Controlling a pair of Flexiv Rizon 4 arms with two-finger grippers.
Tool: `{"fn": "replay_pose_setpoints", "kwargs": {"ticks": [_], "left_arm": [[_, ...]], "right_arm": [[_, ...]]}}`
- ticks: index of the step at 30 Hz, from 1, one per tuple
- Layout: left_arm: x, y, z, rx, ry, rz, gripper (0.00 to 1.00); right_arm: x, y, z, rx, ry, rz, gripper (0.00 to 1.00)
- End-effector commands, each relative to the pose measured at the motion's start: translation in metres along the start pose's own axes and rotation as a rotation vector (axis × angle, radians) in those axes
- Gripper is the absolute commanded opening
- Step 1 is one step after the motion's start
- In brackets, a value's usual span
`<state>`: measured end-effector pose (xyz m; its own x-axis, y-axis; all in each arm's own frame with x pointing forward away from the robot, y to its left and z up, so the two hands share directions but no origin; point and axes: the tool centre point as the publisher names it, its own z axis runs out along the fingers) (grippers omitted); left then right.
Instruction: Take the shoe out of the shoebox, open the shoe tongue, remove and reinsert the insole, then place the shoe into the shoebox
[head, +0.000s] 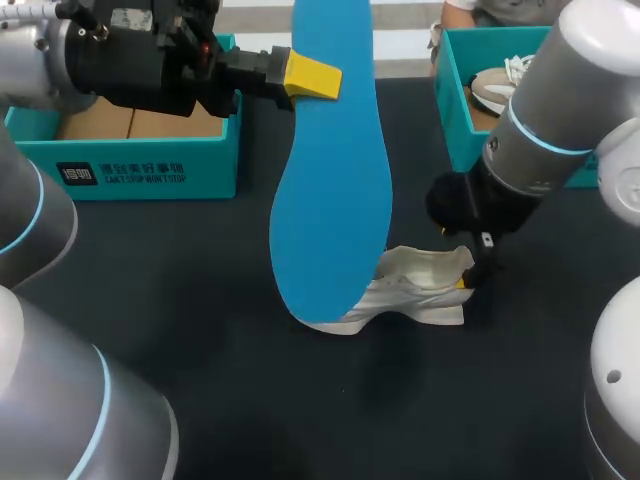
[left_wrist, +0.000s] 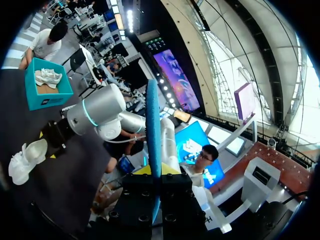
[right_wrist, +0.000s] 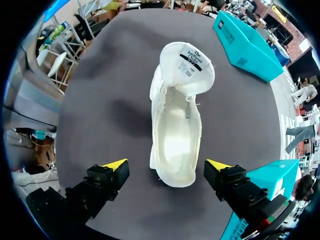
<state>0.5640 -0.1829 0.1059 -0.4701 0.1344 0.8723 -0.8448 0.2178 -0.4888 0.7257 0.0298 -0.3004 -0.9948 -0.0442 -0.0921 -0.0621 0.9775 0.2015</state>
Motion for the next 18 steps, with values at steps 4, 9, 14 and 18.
{"fn": "replay_pose_setpoints", "kwargs": {"ticks": [4, 9, 14, 18], "left_arm": [[-0.001, -0.001, 0.001, -0.001, 0.001, 0.0, 0.0], [-0.001, -0.001, 0.001, -0.001, 0.001, 0.0, 0.0], [-0.001, -0.001, 0.001, -0.001, 0.001, 0.0, 0.0], [-0.001, -0.001, 0.001, -0.001, 0.001, 0.0, 0.0]], "right_arm": [[0.002, 0.0, 0.0, 0.002, -0.004, 0.001, 1.0], [0.002, 0.0, 0.0, 0.002, -0.004, 0.001, 1.0], [0.003, 0.011, 0.01, 0.002, 0.016, -0.008, 1.0], [0.001, 0.024, 0.017, -0.008, 0.03, -0.021, 1.0]]}}
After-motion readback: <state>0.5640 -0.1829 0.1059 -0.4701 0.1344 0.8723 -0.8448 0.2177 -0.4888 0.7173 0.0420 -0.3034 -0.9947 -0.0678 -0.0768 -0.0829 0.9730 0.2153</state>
